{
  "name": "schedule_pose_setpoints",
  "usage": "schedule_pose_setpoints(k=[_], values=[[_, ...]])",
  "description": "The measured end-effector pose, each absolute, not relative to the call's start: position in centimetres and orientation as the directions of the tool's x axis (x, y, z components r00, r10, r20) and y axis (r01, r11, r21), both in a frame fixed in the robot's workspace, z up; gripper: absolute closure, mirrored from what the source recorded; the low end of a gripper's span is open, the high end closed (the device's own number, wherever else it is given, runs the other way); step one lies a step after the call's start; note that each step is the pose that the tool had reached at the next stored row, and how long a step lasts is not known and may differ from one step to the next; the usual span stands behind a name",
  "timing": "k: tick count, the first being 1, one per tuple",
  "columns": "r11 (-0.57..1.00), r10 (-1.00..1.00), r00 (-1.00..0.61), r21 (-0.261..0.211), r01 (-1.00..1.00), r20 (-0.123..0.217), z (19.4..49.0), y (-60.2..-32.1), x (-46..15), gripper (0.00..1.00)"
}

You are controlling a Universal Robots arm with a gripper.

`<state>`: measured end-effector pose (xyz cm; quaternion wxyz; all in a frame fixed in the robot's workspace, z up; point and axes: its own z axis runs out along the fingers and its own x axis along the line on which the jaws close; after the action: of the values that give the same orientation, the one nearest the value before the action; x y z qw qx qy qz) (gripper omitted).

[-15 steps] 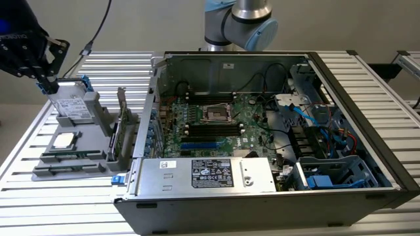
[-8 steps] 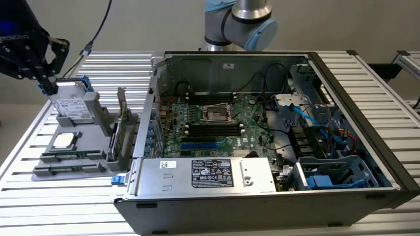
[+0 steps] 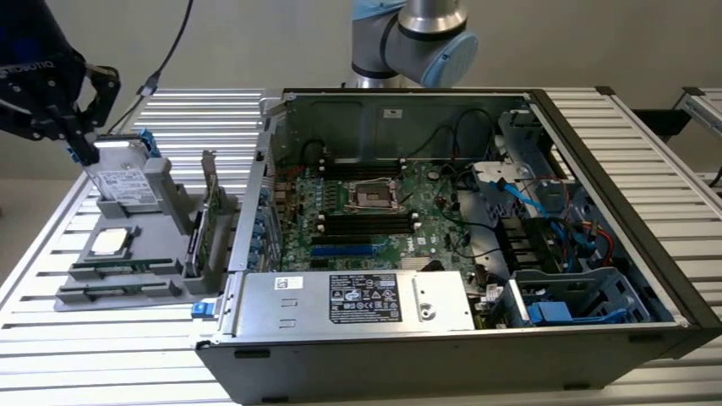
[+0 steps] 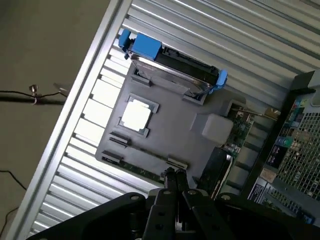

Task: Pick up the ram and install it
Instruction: 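Pick up the ram and move it above insertion slot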

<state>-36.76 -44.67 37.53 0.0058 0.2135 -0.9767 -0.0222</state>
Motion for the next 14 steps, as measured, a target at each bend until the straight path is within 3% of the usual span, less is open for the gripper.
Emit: schedule_pose_setpoints(k=[14], values=[[0.773, -0.634, -0.774, 0.046, -0.633, 0.001, 36.75, -44.67, -36.76, 0.9]])
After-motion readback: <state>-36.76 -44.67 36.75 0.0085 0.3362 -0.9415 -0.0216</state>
